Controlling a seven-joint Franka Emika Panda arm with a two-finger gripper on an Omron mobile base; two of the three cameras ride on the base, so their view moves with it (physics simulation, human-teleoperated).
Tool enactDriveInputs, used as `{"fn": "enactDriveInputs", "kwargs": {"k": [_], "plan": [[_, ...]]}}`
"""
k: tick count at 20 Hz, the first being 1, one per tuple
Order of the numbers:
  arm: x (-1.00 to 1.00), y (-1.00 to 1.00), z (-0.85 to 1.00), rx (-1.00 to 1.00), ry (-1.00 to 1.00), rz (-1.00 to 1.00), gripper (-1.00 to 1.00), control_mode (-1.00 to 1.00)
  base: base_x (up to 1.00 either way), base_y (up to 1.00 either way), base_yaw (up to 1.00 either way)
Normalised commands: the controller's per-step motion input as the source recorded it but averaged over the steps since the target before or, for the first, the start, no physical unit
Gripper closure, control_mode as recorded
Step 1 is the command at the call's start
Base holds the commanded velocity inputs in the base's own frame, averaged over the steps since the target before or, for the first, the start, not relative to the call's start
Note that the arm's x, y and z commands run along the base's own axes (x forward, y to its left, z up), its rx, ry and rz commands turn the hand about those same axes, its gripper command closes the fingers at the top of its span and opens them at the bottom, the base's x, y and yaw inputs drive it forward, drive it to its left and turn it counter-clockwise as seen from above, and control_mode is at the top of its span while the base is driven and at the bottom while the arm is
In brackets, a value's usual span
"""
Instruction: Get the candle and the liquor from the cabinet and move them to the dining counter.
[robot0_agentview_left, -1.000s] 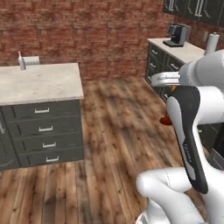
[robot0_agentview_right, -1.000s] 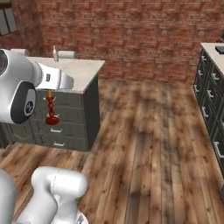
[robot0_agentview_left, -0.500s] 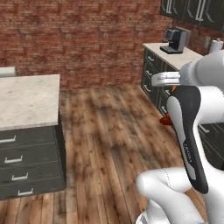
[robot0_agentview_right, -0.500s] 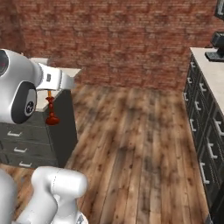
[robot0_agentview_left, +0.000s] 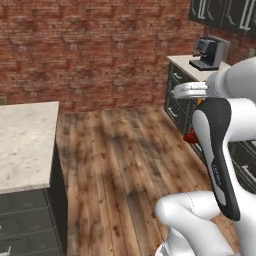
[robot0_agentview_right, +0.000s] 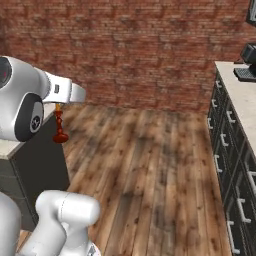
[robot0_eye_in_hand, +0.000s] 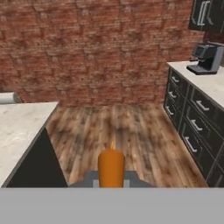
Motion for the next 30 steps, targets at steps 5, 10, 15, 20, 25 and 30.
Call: {"fn": "enactDriveInputs", "kwargs": {"k": [5,10,15,20,25,30], "plan": [[0.0,0.0,0.0,0.0,0.0,0.0,1.0,1.0,1.0,0.0,0.0],[0.0,0.0,0.0,0.0,0.0,0.0,1.0,1.0,1.0,0.0,0.0],[0.0,0.0,0.0,0.0,0.0,0.0,1.0,1.0,1.0,0.0,0.0],[0.0,0.0,0.0,0.0,0.0,0.0,1.0,1.0,1.0,0.0,0.0],[0.0,0.0,0.0,0.0,0.0,0.0,1.0,1.0,1.0,-0.01,0.02],[0.0,0.0,0.0,0.0,0.0,0.0,1.0,1.0,1.0,-0.15,0.12]]}}
